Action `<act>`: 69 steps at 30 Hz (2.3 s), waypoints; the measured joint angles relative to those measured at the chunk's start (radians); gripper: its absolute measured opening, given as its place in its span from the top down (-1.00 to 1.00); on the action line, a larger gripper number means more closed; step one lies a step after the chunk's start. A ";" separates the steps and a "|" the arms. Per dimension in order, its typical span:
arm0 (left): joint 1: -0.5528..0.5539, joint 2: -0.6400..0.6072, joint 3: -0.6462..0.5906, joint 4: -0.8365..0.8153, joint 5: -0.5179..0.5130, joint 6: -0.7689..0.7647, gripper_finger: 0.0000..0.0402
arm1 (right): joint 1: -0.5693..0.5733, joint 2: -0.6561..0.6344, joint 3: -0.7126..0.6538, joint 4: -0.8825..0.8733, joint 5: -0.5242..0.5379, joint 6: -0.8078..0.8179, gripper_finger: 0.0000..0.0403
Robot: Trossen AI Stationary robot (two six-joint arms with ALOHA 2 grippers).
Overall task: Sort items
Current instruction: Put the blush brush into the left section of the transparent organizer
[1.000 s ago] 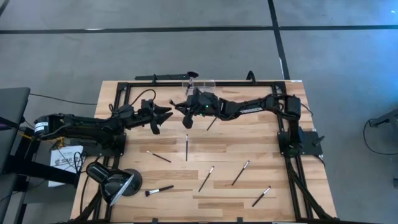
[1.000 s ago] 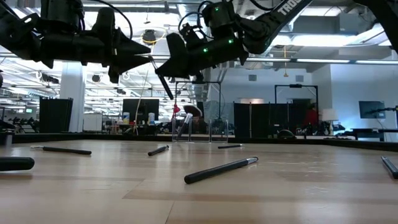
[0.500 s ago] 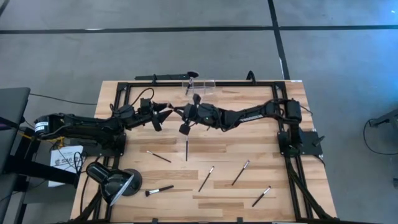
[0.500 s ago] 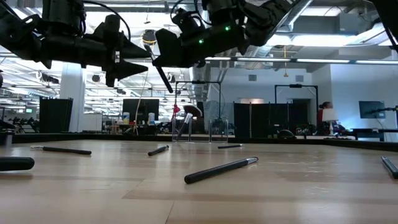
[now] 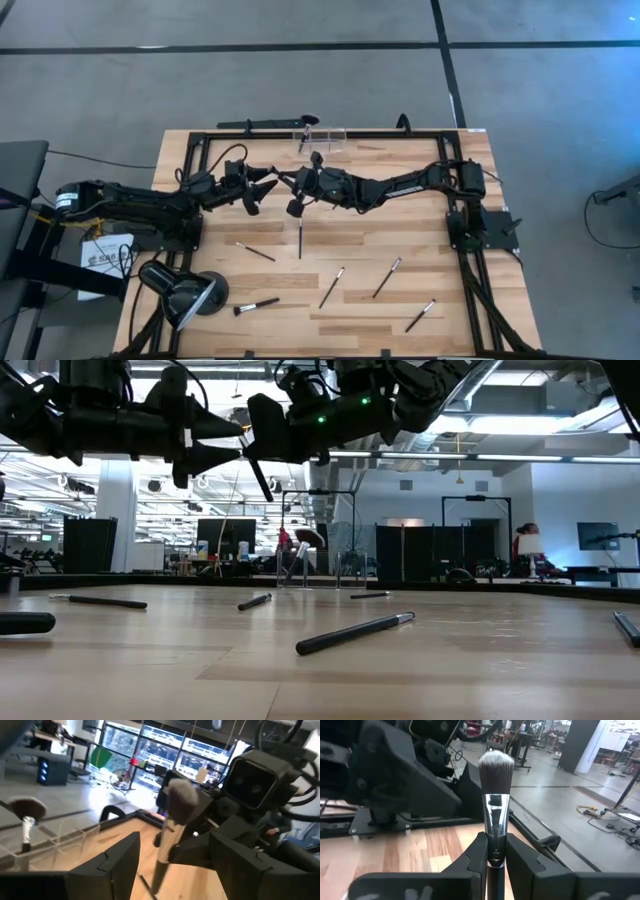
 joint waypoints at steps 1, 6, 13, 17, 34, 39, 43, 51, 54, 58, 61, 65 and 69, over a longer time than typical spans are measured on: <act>-0.005 0.001 0.000 0.000 -0.007 0.022 -0.16 | 0.003 0.000 0.000 0.003 0.000 0.000 0.79; -0.031 0.017 0.000 0.022 -0.031 0.092 -0.08 | 0.013 0.000 0.000 0.006 -0.002 0.001 0.79; -0.064 0.083 0.000 0.138 -0.044 0.100 0.07 | 0.024 0.012 0.000 0.022 -0.001 0.003 0.79; -0.065 0.128 0.000 0.169 -0.081 0.100 0.17 | 0.030 0.011 0.000 0.019 -0.001 0.011 0.79; -0.065 0.152 -0.001 0.189 -0.124 0.096 0.89 | 0.028 0.016 0.000 -0.030 0.006 0.038 0.79; -0.065 0.152 -0.001 0.182 -0.124 0.098 0.87 | 0.028 0.016 0.000 -0.032 0.005 0.039 0.79; -0.065 0.152 -0.001 0.169 -0.122 0.122 0.90 | 0.028 0.016 0.000 -0.043 0.004 0.039 0.78; -0.064 0.151 0.000 0.138 -0.127 0.160 0.90 | 0.029 0.006 0.000 -0.083 -0.009 0.061 0.50; -0.063 0.151 0.000 0.130 -0.132 0.179 0.90 | 0.030 0.007 0.000 -0.218 -0.014 0.105 0.34; -0.064 0.151 0.000 0.083 -0.157 0.210 0.90 | 0.046 -0.026 -0.002 -0.382 -0.001 0.126 0.13; -0.061 0.152 0.000 0.026 -0.187 0.247 0.90 | 0.073 -0.089 -0.002 -0.474 0.049 0.124 0.05; -0.061 0.152 0.000 -0.007 -0.203 0.264 0.90 | 0.108 -0.171 -0.002 -0.525 0.070 0.095 0.04; -0.061 0.152 0.011 0.013 -0.230 0.261 0.90 | 0.139 -0.238 -0.036 -0.472 0.077 0.043 0.11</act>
